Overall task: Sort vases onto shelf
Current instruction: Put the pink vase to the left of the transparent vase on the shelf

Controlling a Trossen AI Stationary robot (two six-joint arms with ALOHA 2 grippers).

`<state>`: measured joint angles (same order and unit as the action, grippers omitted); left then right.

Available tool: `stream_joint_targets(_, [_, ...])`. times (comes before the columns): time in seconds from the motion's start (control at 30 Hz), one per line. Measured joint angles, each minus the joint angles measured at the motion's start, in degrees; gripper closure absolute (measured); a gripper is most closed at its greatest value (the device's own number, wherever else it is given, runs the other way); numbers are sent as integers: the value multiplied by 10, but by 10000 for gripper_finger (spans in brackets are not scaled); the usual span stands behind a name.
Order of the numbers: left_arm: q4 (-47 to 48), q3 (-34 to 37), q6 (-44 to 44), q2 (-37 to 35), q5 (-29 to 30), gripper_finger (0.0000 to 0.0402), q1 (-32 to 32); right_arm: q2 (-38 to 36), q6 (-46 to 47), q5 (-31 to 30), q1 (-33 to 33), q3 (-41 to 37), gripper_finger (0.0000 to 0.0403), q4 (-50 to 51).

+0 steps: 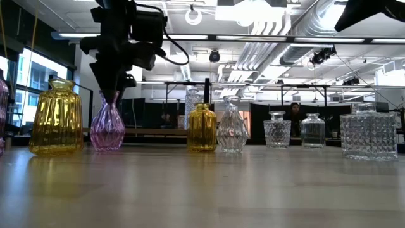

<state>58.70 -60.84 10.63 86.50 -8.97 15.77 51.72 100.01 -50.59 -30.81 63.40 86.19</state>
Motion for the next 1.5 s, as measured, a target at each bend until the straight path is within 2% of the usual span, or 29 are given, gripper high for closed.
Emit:
stream_joint_targets(0.17, [1, 0, 5, 0, -1, 363, 7, 0, 0, -3, 0, 0, 403, 4])
stream_joint_targets(0.23, [-2, -1, 5, -2, 0, 386, 11, 0, 0, -6, 0, 0, 403, 6])
stream_joint_targets(0.43, [13, -22, 14, 3, 17, 377, 23, 0, 0, -15, 0, 0, 403, 8])
stream_joint_targets(0.53, [19, -47, 20, 2, 16, 388, 30, 0, 0, -15, 0, 0, 403, 8])
stream_joint_targets(0.73, [31, -111, 21, 2, 13, 387, 50, 0, 0, -15, 0, 0, 403, 8])
stream_joint_targets(1.03, [25, -191, 50, 5, 71, 386, 99, -1, 0, -15, 0, 0, 403, 8])
stream_joint_targets(1.33, [24, -271, 55, 86, 65, 386, 135, -1, 0, -15, 0, 0, 403, 8])
stream_joint_targets(1.5, [48, -333, 60, 148, 36, 386, 135, 0, 0, -15, 0, 0, 403, 8])
